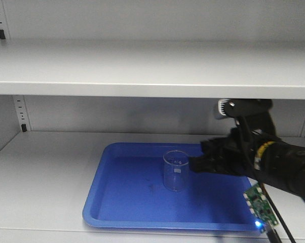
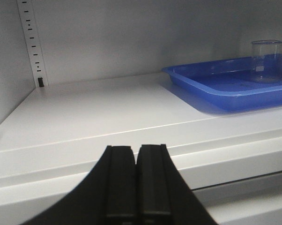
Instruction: Pick beaker and place in left cabinet
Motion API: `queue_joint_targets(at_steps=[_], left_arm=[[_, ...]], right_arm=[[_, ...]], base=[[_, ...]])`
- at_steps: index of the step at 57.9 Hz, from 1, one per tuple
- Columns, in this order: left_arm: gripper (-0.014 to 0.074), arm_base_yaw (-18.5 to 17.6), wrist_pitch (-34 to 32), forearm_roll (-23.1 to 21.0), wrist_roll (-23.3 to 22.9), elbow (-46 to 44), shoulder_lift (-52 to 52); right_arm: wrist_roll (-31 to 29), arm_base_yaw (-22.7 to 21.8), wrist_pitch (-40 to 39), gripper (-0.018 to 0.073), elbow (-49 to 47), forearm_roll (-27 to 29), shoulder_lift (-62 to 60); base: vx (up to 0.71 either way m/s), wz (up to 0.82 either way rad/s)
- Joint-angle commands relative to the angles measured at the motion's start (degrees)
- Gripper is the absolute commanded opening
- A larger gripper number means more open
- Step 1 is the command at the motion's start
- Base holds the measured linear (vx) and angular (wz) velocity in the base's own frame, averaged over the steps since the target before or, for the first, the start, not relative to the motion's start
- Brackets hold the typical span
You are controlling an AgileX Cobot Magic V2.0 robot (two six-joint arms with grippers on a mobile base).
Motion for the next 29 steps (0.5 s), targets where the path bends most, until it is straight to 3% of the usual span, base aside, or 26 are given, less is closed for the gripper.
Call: queue_joint_targets(at_steps=[1,8,29], left_arm=[[0.0001,-0.32,-4.79,-0.47,-0.10,1.00,-1.11],[0.0001,-0.32,-4.79,-0.47,-0.10,1.00,-1.11],[0.0001,-0.32,-4.79,-0.47,-0.10,1.00,-1.11]], right_arm=[[-0.61,0.00,2.17,-0.0009,-1.98,-0.29,-5.36],[-1.78,0.00,3.30,-0.0009,0.24,-0.35,-9.51],[-2.16,0.00,-2.21,-0.0006,20.84,2.86,-24.88]], base=[[0.00,0.00],[0.00,0.00],[0.00,0.00]])
